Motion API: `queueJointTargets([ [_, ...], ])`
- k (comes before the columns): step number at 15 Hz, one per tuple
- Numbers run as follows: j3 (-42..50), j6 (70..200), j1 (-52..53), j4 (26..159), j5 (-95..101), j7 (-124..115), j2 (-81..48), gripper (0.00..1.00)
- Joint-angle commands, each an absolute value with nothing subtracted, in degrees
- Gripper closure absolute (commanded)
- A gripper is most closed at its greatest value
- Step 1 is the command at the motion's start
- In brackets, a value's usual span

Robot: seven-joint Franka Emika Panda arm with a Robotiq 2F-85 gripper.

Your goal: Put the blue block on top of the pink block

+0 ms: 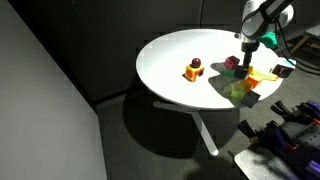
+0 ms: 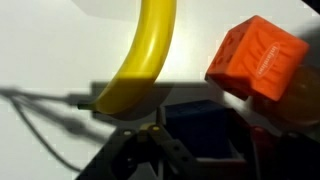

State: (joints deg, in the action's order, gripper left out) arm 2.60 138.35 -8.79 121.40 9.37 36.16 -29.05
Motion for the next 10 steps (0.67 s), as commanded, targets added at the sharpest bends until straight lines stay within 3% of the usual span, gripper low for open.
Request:
queueJointTargets([
  [1,2.27,137.87,-9.32,120.52,10.38,35.24,-28.97,0.65],
  [10,3.76,133.67,-9.9,121.42,9.86,33.1,-25.64,0.66],
])
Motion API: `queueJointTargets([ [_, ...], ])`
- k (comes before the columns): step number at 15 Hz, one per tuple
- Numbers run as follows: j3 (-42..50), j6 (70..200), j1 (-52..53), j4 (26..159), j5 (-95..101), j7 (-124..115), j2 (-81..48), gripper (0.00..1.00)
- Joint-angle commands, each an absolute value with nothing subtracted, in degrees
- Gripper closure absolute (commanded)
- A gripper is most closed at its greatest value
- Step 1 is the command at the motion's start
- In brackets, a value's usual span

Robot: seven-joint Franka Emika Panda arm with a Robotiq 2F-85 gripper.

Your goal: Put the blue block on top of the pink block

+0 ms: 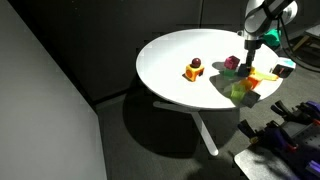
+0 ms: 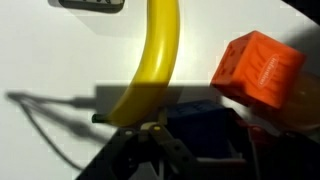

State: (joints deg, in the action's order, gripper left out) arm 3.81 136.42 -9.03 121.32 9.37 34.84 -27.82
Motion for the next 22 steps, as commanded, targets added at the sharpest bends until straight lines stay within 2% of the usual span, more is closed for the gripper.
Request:
queueJointTargets([
  [1,4.02,132.96,-9.85,121.37,9.91,32.67,-25.34,0.66],
  [22,5.42,122.29,-9.32,119.41,8.16,24.44,-15.41,0.66],
])
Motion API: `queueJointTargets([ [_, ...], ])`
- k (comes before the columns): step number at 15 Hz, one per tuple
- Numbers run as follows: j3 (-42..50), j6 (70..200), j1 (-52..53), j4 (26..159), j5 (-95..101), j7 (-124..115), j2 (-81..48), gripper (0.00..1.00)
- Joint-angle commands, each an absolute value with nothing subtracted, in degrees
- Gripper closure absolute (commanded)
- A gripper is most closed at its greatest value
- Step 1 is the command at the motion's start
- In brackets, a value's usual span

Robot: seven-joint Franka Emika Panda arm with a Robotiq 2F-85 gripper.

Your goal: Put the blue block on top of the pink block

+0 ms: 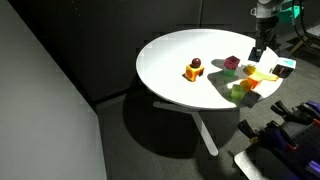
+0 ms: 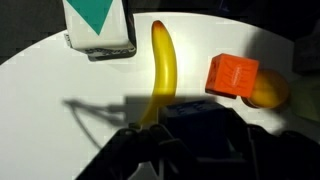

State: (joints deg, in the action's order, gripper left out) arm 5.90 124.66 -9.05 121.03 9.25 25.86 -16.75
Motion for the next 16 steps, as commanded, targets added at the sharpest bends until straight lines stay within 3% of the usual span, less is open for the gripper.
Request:
queueJointTargets([
  [1,5.32,121.98,-9.21,118.93,7.84,24.15,-15.32,0.66],
  [16,1.91,119.21,-4.39,112.98,7.09,16.37,-17.62,0.66],
])
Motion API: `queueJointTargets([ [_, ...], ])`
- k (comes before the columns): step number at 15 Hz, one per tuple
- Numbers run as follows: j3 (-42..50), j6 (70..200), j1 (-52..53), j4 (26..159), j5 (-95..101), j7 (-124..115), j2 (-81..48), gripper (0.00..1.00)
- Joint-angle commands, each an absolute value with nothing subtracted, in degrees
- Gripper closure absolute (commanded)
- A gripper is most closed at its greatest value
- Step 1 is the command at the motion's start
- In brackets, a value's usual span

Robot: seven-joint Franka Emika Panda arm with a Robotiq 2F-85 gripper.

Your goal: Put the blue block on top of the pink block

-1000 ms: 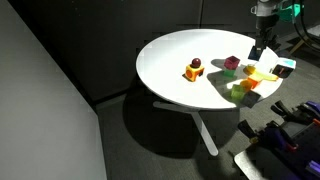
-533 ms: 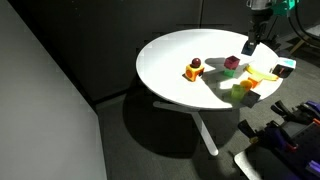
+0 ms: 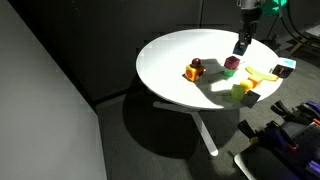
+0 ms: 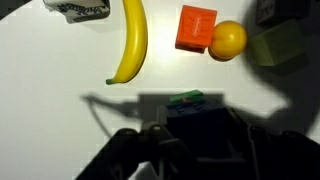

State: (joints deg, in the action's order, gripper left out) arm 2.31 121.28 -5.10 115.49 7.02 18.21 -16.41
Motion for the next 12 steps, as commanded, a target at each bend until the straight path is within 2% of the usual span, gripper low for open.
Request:
queueJointTargets([
  [1,1.71,119.49,-4.16,112.82,7.0,16.44,-17.89,0.66],
  [12,0.98,119.72,-3.75,110.23,6.62,16.57,-21.28,0.66],
])
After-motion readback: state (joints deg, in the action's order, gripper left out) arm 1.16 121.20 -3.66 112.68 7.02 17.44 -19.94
